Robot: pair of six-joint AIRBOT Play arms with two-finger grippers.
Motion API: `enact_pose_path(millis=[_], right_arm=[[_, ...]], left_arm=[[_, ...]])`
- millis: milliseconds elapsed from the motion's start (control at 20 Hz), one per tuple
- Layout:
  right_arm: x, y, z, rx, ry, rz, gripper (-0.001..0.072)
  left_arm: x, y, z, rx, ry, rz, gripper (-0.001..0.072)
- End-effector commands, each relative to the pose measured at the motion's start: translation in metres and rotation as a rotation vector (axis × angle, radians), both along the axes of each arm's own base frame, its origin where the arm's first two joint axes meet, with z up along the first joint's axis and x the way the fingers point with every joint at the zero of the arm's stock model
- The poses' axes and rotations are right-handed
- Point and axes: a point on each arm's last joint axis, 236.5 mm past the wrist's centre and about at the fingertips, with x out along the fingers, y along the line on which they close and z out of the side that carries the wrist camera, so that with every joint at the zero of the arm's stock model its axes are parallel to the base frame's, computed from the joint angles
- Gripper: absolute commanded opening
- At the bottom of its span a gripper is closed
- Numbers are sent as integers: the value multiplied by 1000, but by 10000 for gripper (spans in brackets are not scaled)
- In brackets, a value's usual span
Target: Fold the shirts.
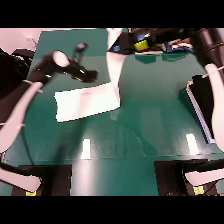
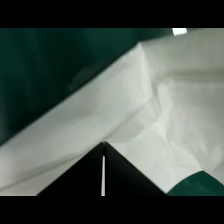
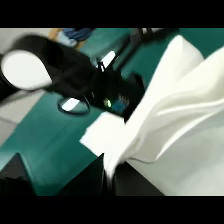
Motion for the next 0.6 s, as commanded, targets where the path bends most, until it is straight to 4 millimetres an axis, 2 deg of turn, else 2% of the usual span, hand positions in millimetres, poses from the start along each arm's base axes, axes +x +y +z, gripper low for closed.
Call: enact_pose_path(millis=[0,100,150,200,250,300,350,400,500,550], right_arm=[[-26,76,-7,136,38,133,20],[-35,131,-33,178,17,172,20],[-37,157,-51,186,20,159,27],[-40,180,-66,187,1,157,163],[-46,201,-77,187,-21,177,339],[-52,215,-80,193,-29,197,373],[-53,221,-77,197,-51,205,373],[-47,218,-74,192,-71,193,373],[-26,187,-76,148,-81,143,361],[-11,162,-82,114,-77,101,361]], left_arm=[[5,108,100,96,-221,165,27],[-8,159,155,124,-336,264,27],[-18,178,177,126,-381,305,27],[-26,191,194,127,-415,336,27],[-32,202,206,127,-441,361,27],[-37,208,215,129,-457,377,28],[-41,211,220,129,-467,384,27],[-44,210,221,130,-465,382,27],[-46,204,215,121,-438,365,27],[-48,198,213,123,-430,349,27]])
